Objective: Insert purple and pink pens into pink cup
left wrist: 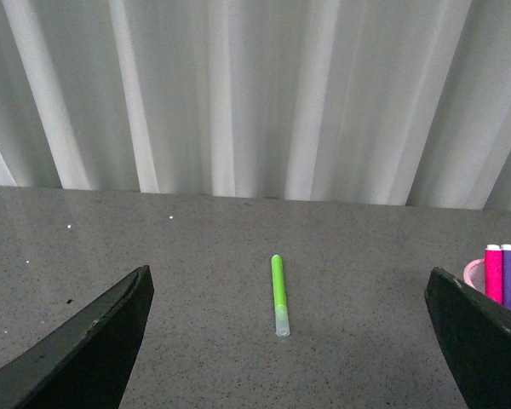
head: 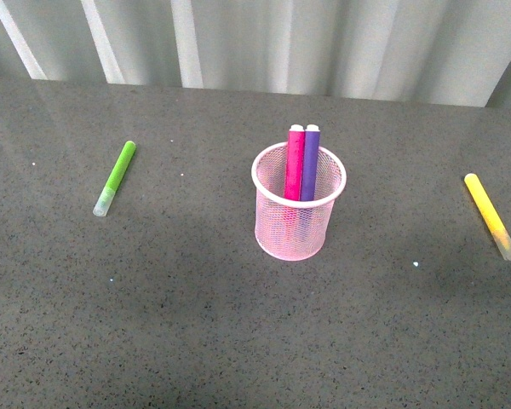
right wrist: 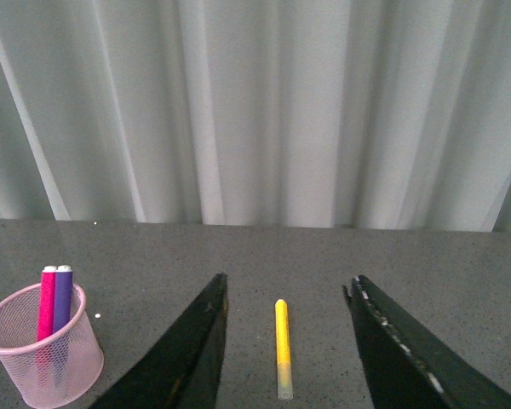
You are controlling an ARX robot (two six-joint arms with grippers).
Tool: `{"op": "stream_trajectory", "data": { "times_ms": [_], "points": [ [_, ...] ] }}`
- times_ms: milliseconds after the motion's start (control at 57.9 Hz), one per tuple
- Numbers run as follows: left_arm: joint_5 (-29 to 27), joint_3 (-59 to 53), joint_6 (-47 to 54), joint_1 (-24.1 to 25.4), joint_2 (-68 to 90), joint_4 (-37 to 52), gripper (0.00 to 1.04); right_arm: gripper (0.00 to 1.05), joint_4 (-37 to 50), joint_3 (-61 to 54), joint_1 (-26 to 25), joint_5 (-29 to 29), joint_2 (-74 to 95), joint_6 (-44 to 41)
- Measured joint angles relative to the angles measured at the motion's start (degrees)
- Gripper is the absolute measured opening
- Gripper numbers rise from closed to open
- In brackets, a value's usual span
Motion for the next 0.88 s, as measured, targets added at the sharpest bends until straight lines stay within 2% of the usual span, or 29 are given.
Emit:
{"op": "stream_trajectory", "data": {
  "times_ms": [155, 190, 242, 880],
  "points": [
    [0.00, 0.00, 0.00, 0.00, 0.00, 0.00, 0.98, 0.95, 0.00, 0.00, 0.00, -0.02, 0.00, 0.00],
    [0.00, 0.00, 0.00, 0.00, 0.00, 0.00, 0.98, 1.00, 0.00, 0.00, 0.00, 0.00, 0.00, 0.04],
    [0.00, 0.00, 0.00, 0.00, 0.00, 0.00, 0.98, 0.97, 0.00, 0.00, 0.00, 0.00, 0.00, 0.02],
    [0.00, 0.00, 0.00, 0.00, 0.00, 0.00, 0.98, 0.98, 0.00, 0.00, 0.00, 0.00, 0.00, 0.02]
  ]
}}
